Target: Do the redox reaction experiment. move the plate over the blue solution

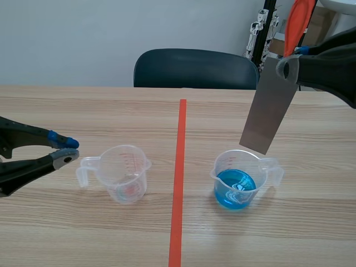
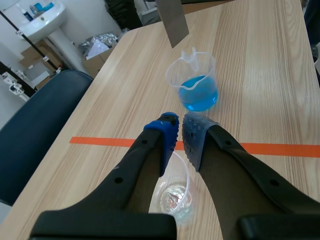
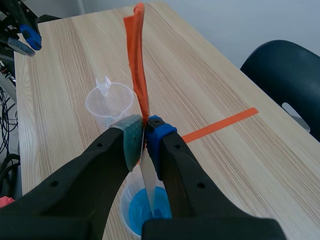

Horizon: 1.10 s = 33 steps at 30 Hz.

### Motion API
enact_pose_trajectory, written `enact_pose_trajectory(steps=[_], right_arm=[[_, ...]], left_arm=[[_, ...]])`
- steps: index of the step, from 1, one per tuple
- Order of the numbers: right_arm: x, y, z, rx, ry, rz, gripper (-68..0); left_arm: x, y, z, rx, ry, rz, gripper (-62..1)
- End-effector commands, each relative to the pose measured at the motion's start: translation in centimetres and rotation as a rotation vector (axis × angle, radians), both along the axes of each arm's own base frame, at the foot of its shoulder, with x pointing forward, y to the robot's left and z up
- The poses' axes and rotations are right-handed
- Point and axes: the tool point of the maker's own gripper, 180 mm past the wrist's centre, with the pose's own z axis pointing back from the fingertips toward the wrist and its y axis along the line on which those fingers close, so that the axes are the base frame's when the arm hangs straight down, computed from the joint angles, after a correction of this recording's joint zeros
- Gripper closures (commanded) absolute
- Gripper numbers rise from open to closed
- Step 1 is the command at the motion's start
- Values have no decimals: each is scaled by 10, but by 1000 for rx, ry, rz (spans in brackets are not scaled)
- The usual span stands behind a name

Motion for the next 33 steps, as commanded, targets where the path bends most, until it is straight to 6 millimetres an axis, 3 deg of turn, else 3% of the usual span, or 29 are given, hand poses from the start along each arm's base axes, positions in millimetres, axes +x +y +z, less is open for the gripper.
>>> enact_pose_trajectory(steps=[1, 14, 33], right_arm=[[4, 0, 14, 32, -30, -4, -6], [4, 0, 14, 30, -30, -4, -6], [3, 0, 13, 30, -28, -2, -6]], left_arm=[[5, -5, 6, -17, -23, -3, -70], [37, -55, 3, 12, -65, -40, -70], [71, -114, -27, 33, 13, -118, -70]])
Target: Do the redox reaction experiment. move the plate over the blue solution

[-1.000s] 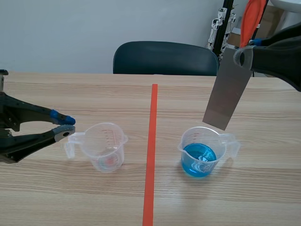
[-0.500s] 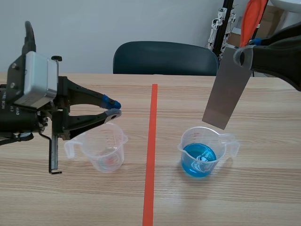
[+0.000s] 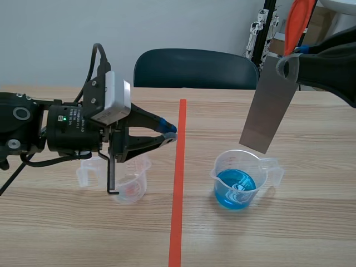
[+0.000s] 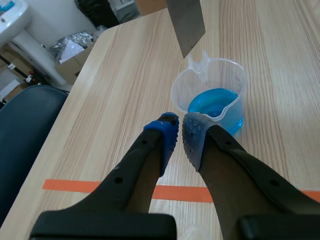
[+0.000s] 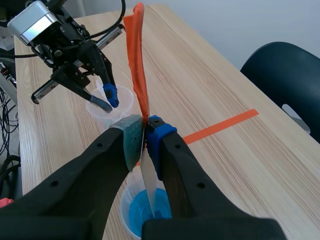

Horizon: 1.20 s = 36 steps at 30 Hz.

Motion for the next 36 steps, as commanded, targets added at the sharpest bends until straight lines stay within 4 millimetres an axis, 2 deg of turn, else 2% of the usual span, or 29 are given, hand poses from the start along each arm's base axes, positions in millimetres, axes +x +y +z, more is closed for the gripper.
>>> enact_pose_trajectory(steps=[1, 12, 36], right_arm=[[3, 0, 12, 24, -26, -3, -6], [3, 0, 12, 24, -25, -2, -6], [3, 0, 12, 24, -25, -3, -6]], left_arm=[[1, -9, 10, -30, -5, -23, -70], [9, -29, 5, -36, 38, -52, -70], [-2, -29, 4, -14, 106, -123, -70]])
